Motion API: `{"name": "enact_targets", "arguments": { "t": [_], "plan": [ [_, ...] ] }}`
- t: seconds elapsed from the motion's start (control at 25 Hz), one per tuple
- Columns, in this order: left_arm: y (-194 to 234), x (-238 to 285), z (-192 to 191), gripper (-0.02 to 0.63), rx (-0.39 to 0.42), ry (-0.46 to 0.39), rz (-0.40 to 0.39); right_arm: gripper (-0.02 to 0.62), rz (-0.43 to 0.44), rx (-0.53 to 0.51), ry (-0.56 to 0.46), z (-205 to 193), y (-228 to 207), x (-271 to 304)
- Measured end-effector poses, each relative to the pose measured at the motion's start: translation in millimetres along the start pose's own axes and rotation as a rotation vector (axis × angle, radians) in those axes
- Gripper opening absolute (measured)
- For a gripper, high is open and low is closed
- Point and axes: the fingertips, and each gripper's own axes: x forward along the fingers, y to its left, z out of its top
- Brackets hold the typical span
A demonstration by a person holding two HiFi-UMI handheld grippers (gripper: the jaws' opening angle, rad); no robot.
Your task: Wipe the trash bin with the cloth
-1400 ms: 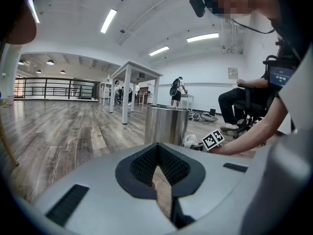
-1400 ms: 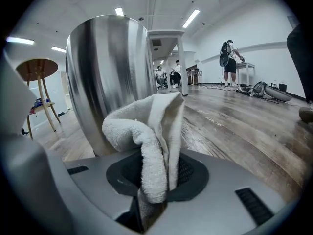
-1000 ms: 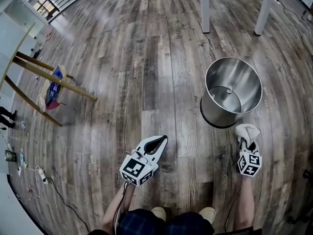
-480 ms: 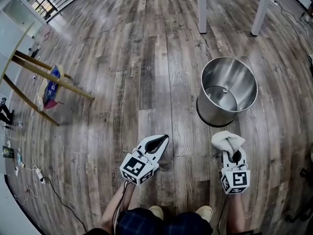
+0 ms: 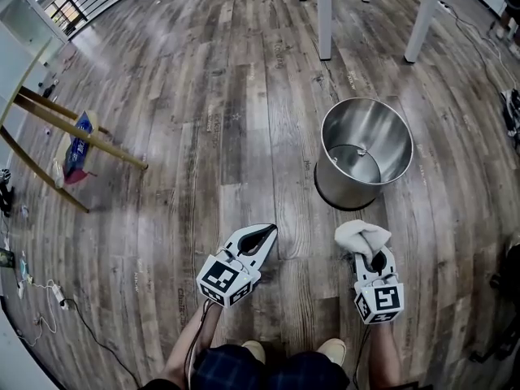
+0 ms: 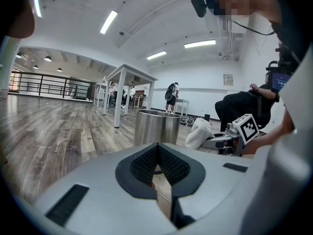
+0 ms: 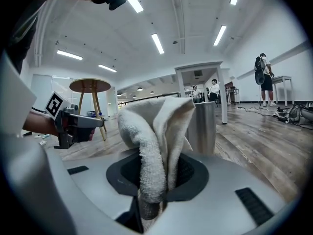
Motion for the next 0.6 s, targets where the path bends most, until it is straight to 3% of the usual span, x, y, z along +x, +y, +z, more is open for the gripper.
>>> {"name": "enact_targets", "arguments": {
  "t": [0.28, 0.6],
  "plan": [
    [-7.5, 3.4, 10.9, 0.000, 0.026, 0.014, -0.029, 0.084, 0.000, -0.001, -0.006, 15.4, 2.9, -14.4],
    [-19.6, -3.6, 60.6, 0.000, 0.046, 0.011, -0.041, 0.084, -0.001, 0.019, -0.020, 64.6, 9.4, -35.2]
  ]
}}
